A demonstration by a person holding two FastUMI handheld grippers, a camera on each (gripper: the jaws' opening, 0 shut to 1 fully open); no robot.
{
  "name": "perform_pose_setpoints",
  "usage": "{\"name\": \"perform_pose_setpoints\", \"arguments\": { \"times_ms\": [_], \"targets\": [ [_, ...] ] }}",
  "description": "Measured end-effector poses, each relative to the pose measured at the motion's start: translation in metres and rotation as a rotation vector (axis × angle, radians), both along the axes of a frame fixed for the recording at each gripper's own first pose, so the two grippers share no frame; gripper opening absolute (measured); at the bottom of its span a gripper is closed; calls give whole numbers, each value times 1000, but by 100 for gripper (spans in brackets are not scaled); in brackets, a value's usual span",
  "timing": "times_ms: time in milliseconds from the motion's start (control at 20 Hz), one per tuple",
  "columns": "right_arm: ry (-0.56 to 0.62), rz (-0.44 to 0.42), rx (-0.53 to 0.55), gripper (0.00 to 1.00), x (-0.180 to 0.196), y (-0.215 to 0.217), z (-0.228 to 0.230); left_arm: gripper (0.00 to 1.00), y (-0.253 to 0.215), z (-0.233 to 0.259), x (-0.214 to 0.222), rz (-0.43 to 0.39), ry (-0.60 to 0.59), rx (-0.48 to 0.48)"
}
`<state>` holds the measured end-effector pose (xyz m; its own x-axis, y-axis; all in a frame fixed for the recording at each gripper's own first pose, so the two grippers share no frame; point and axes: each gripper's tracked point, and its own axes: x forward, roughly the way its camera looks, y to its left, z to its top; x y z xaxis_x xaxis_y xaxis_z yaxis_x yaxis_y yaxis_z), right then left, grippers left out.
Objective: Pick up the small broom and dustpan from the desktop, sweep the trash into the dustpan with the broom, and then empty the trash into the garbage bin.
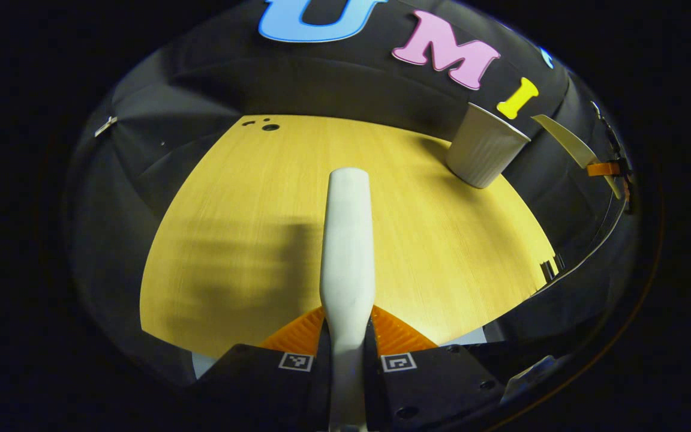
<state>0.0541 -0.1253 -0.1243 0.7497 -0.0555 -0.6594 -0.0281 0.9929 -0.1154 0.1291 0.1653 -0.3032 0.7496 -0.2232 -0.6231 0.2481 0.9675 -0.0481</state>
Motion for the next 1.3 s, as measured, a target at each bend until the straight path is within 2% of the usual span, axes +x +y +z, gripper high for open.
{"name": "perform_pose_setpoints", "arguments": {
  "times_ms": [100, 300, 500, 800, 1050, 1100, 1150, 1300],
  "targets": [
    [-30, -26, -38, 36, 30, -18, 19, 25, 15, -2, -6, 40, 7, -8],
    [-47, -74, -35, 36, 86, -34, 35, 26, 42, -1, -24, 80, 10, 3],
    [-8, -104, -55, 36, 127, -45, 25, 27, 60, 7, -31, 138, 4, -18],
    [31, -147, -165, 36, 174, -65, 4, 27, 85, 36, -28, 186, -51, -12],
    [56, -59, -391, 36, 188, -66, -14, 27, 85, 35, -29, 211, -42, -24],
    [58, -37, -417, 31, 190, -64, -15, 27, 85, 34, -28, 209, -36, -19],
    [57, -23, -438, 36, 197, -61, -19, 27, 87, 34, -28, 209, -31, -7],
    [42, -23, -503, 36, 208, -64, -18, 27, 89, 43, -27, 203, -37, 35]
  ]
}}
